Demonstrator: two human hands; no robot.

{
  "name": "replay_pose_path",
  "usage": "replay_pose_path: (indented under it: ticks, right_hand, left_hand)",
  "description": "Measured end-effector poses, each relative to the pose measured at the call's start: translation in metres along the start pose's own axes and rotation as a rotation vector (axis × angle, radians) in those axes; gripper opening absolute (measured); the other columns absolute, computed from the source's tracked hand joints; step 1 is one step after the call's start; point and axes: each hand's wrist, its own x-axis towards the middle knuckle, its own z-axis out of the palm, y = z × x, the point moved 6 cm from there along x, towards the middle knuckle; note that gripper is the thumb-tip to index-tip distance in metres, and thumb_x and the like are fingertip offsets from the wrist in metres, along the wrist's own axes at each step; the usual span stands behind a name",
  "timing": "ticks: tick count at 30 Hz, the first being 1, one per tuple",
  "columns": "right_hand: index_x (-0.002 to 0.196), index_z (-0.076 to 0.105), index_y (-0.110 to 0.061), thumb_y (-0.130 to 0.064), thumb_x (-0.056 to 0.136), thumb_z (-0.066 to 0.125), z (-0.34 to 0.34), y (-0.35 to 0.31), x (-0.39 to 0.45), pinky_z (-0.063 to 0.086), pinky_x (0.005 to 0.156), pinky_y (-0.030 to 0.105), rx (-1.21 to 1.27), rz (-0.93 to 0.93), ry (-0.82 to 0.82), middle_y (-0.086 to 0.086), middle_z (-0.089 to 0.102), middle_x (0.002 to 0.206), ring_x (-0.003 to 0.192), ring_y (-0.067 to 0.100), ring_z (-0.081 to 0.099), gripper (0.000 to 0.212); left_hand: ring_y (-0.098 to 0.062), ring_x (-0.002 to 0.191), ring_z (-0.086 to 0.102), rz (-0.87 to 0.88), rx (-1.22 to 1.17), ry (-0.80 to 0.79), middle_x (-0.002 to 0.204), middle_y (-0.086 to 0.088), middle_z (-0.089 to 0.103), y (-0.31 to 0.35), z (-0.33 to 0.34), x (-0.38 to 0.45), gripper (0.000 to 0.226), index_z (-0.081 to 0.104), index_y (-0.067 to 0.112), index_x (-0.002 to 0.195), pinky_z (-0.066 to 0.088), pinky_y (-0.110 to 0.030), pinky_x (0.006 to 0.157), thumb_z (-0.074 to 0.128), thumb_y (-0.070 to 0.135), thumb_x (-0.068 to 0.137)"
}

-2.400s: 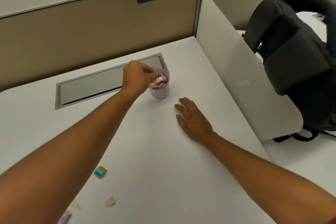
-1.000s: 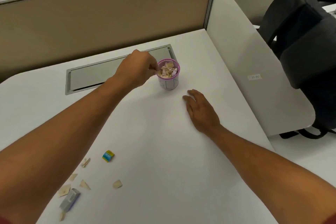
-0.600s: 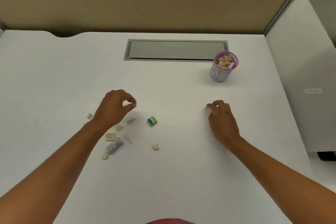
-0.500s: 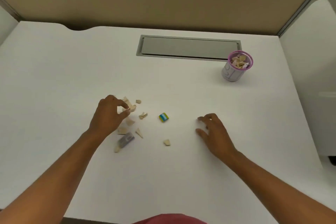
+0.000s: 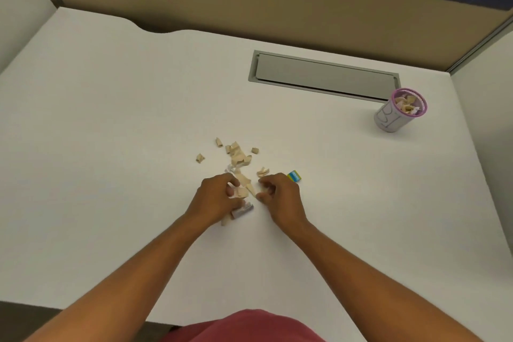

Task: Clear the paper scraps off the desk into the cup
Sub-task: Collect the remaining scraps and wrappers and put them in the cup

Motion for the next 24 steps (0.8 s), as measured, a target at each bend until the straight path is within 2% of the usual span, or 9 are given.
replay_pose_path:
  ticks: [3, 6, 8, 11, 14, 17, 19, 22, 24]
  right_hand:
    - [0.116, 0.072, -0.016, -0.007, 0.085, 0.076, 0.001, -0.017, 0.018, 0.049, 0.082, 0.022, 0.017, 0.002, 0.014, -0.003, 0.067, 0.112, 0.090, 0.012, 0.064, 0.033]
    - [0.118, 0.069, -0.021, -0.015, 0.084, 0.079, -0.010, -0.025, 0.029, 0.045, 0.081, 0.021, -0.079, -0.085, 0.066, -0.007, 0.062, 0.116, 0.097, 0.009, 0.061, 0.036]
    - [0.129, 0.062, -0.025, -0.027, 0.076, 0.087, -0.007, -0.026, 0.033, 0.048, 0.087, 0.027, -0.217, -0.088, 0.000, -0.005, 0.053, 0.126, 0.109, 0.012, 0.054, 0.058]
    - [0.142, 0.049, -0.027, -0.042, 0.060, 0.095, 0.007, -0.023, 0.036, 0.046, 0.090, 0.029, -0.296, 0.039, -0.092, -0.001, 0.040, 0.128, 0.113, 0.016, 0.045, 0.095]
    - [0.136, 0.054, -0.027, -0.039, 0.060, 0.097, 0.023, -0.031, 0.041, 0.044, 0.084, 0.025, -0.210, 0.041, -0.051, -0.003, 0.038, 0.119, 0.105, 0.017, 0.050, 0.088]
    - [0.130, 0.060, -0.021, -0.025, 0.067, 0.096, 0.032, -0.041, 0.047, 0.050, 0.084, 0.028, -0.098, 0.053, 0.008, 0.000, 0.047, 0.120, 0.104, 0.017, 0.058, 0.073]
    - [0.128, 0.062, -0.017, -0.017, 0.068, 0.094, 0.033, -0.048, 0.052, 0.051, 0.082, 0.029, -0.056, 0.035, 0.020, 0.001, 0.051, 0.119, 0.099, 0.019, 0.063, 0.068]
    - [0.126, 0.064, -0.021, -0.017, 0.070, 0.092, 0.016, -0.050, 0.061, 0.051, 0.084, 0.030, -0.070, 0.010, 0.061, 0.000, 0.055, 0.121, 0.098, 0.017, 0.063, 0.063]
    - [0.132, 0.061, -0.021, -0.027, 0.073, 0.091, 0.004, -0.047, 0.068, 0.048, 0.093, 0.031, -0.155, -0.006, 0.076, 0.000, 0.054, 0.127, 0.110, 0.018, 0.056, 0.066]
  left_hand:
    - [-0.016, 0.086, 0.070, 0.074, 0.011, 0.074, 0.091, 0.006, 0.072, 0.002, -0.022, 0.014, 0.022, 0.072, 0.028, 0.099, 0.056, -0.032, 0.077, 0.084, 0.027, 0.081]
    - [-0.024, 0.112, 0.057, 0.174, 0.171, 0.283, 0.115, -0.002, 0.064, -0.005, -0.058, 0.024, 0.027, 0.070, 0.022, 0.115, 0.055, -0.040, 0.089, 0.078, 0.024, 0.089]
    - [-0.033, 0.130, 0.043, 0.139, 0.230, 0.301, 0.135, -0.010, 0.050, -0.014, -0.069, 0.033, 0.045, 0.060, 0.020, 0.135, 0.052, -0.045, 0.096, 0.074, 0.025, 0.093]
    - [-0.038, 0.141, 0.035, 0.073, 0.190, 0.225, 0.146, -0.016, 0.042, -0.021, -0.070, 0.049, 0.057, 0.045, 0.015, 0.153, 0.045, -0.047, 0.109, 0.063, 0.021, 0.100]
    - [-0.034, 0.134, 0.048, 0.152, 0.105, 0.175, 0.142, -0.016, 0.052, -0.010, -0.059, 0.057, 0.053, 0.047, 0.013, 0.153, 0.042, -0.040, 0.112, 0.057, 0.012, 0.101]
    - [-0.027, 0.115, 0.063, 0.191, 0.008, 0.067, 0.127, -0.012, 0.065, 0.003, -0.044, 0.060, 0.049, 0.056, 0.014, 0.146, 0.047, -0.029, 0.096, 0.054, 0.003, 0.099]
    - [-0.022, 0.100, 0.067, 0.184, -0.060, 0.012, 0.121, -0.009, 0.070, 0.005, -0.041, 0.063, 0.048, 0.063, 0.015, 0.140, 0.051, -0.027, 0.085, 0.051, -0.002, 0.096]
    - [-0.020, 0.092, 0.067, 0.235, -0.082, 0.175, 0.118, -0.008, 0.071, 0.003, -0.065, 0.070, 0.042, 0.070, 0.015, 0.128, 0.053, -0.029, 0.083, 0.051, -0.003, 0.095]
    - [-0.022, 0.109, 0.063, 0.275, -0.001, 0.304, 0.126, -0.008, 0.063, 0.000, -0.082, 0.077, 0.044, 0.068, 0.014, 0.131, 0.046, -0.027, 0.089, 0.052, -0.005, 0.095]
